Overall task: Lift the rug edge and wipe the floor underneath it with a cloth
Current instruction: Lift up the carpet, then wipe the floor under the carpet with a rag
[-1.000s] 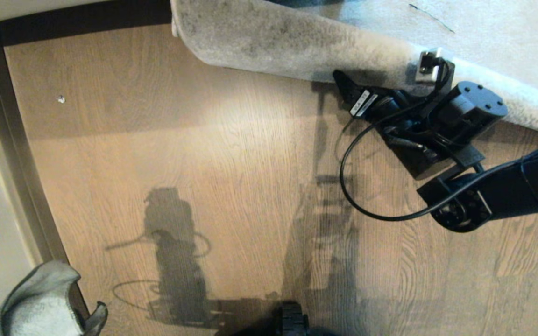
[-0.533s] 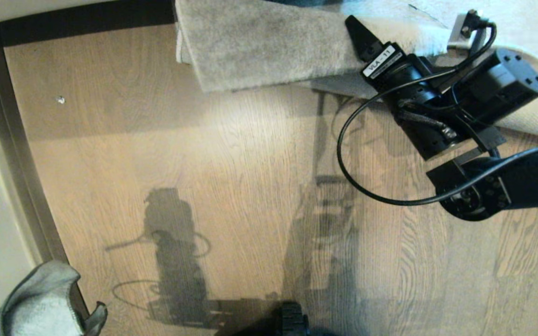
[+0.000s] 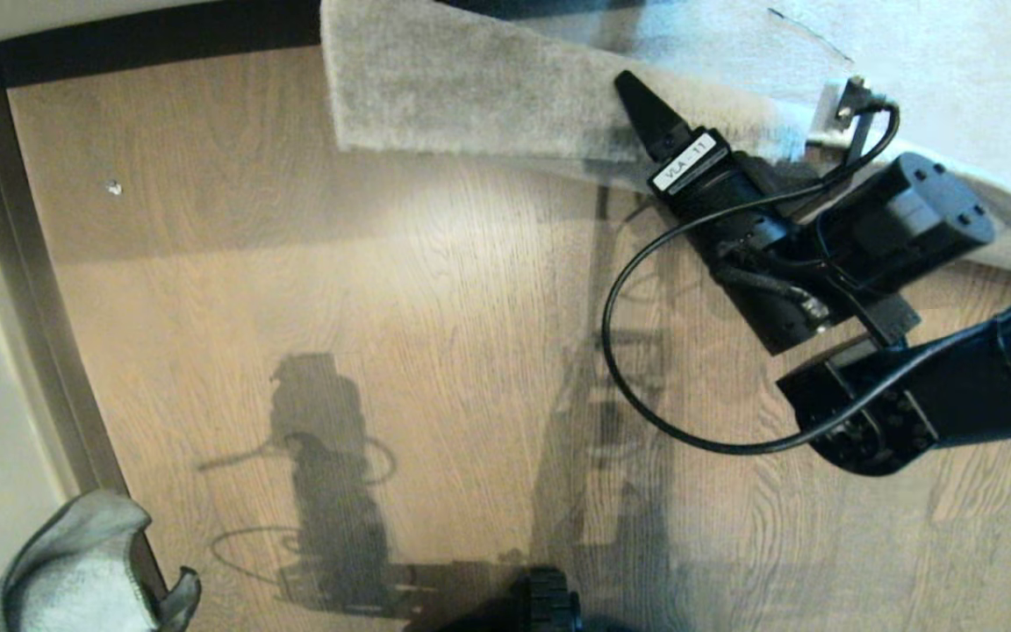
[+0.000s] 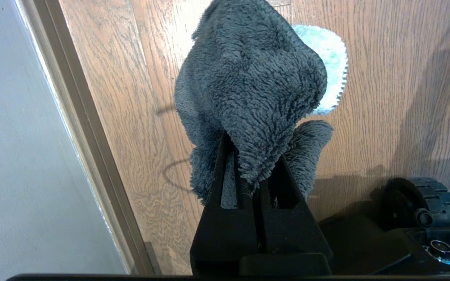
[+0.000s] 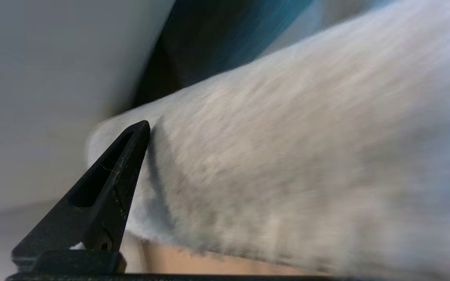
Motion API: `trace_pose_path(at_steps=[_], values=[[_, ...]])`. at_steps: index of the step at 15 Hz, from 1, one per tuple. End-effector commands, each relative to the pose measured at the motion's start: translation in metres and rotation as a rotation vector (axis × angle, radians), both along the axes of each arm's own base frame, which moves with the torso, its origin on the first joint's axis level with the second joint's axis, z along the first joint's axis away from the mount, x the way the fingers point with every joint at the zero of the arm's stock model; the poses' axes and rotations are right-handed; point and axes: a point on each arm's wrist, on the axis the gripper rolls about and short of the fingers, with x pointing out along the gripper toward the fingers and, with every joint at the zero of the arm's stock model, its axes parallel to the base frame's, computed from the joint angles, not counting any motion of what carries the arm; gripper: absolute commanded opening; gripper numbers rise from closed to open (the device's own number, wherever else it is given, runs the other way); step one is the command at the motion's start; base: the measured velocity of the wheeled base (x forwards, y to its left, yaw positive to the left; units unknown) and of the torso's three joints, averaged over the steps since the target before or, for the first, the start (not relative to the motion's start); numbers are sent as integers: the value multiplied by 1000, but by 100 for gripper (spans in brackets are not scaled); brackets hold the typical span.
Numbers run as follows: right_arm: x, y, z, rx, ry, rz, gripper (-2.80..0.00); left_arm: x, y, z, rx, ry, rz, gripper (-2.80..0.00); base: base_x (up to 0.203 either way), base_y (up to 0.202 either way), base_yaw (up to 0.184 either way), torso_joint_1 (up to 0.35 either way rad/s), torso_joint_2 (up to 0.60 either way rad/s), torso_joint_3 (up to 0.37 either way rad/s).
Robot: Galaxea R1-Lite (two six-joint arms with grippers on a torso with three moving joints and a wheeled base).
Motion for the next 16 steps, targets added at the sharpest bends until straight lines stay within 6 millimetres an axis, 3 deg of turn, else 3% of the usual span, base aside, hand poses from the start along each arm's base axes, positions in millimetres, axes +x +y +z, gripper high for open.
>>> trace_pose_path(at_steps=[1, 7, 16], values=[[-5, 15, -14, 61, 69, 76, 0, 0, 0, 0, 0, -1, 0, -280, 0, 0, 0, 0, 0, 0], [-16, 53, -33, 209, 217, 204, 0, 0, 0, 0, 0, -1, 0, -280, 0, 0, 0, 0, 0, 0], [-14, 65, -47, 269, 304, 242, 0, 0, 0, 0, 0, -1, 0, -280, 0, 0, 0, 0, 0, 0]])
